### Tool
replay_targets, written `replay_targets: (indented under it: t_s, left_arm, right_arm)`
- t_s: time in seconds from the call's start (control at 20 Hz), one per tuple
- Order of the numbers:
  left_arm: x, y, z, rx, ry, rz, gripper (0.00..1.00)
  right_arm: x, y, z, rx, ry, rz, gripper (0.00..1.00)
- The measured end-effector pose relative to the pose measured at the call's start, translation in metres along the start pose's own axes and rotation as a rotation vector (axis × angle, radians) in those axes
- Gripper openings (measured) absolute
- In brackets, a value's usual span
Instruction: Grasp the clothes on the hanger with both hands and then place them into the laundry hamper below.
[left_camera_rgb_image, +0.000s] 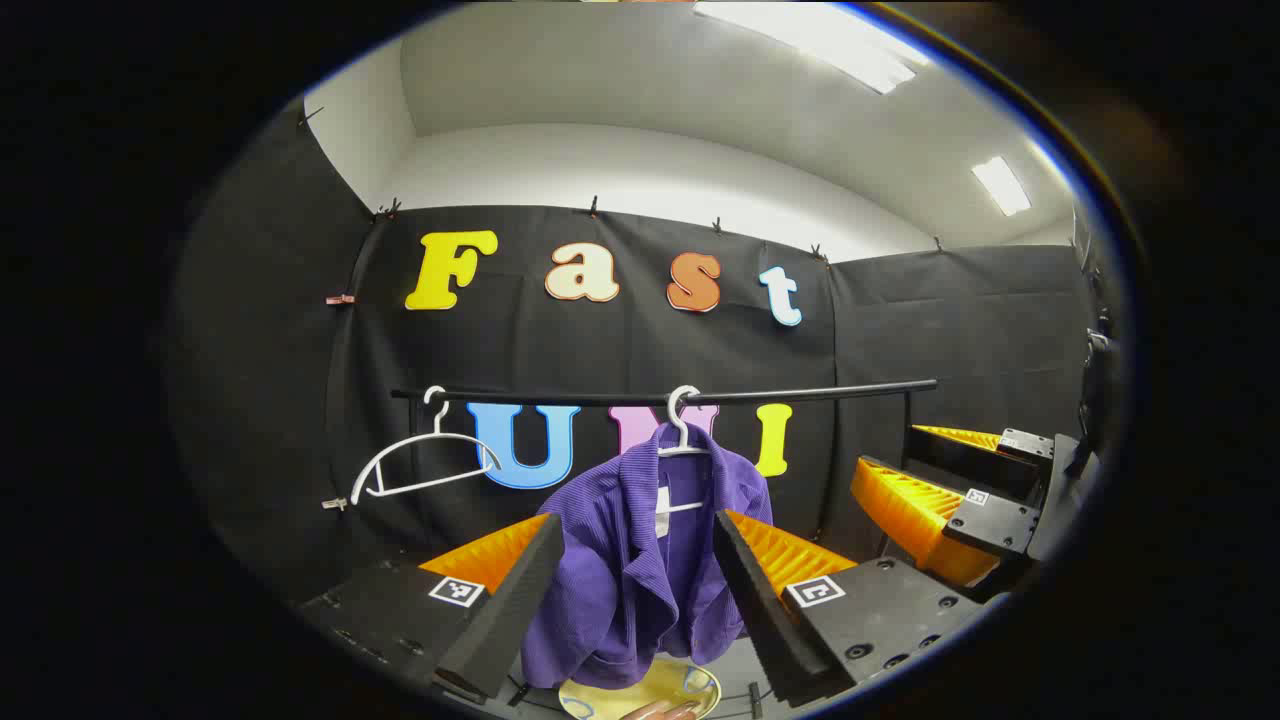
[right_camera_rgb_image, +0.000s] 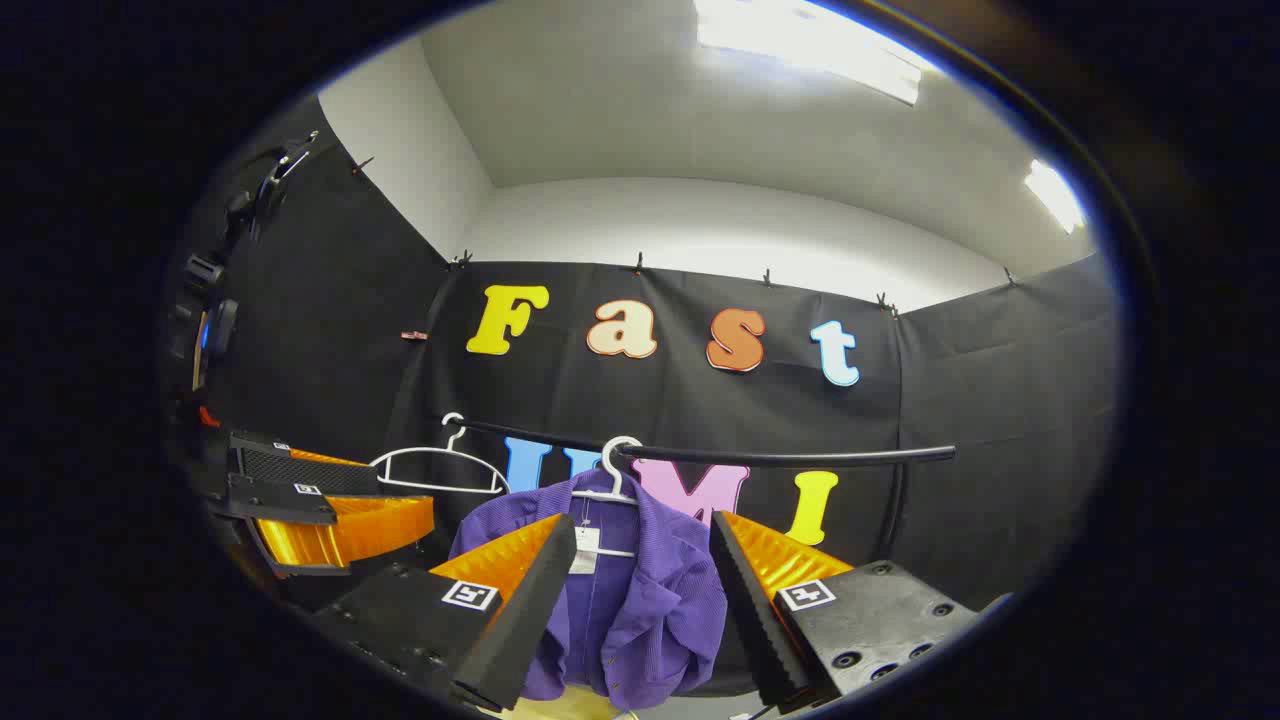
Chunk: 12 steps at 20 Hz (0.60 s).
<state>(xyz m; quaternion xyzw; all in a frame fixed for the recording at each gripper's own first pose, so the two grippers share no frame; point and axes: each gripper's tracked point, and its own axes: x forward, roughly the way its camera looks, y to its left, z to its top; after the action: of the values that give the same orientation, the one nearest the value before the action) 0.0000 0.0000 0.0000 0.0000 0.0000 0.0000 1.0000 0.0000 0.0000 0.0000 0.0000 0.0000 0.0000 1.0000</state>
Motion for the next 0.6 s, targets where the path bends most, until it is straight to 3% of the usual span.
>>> replay_targets:
  t_s: [0.6]
  left_arm:
    - [0.0024,-0.005,-0.0024,0.009,0.008,-0.024,0.94]
  right_arm:
    - [-0.0009,-0.0041,0.0013,-0.003,0.006,-0.007,0.86]
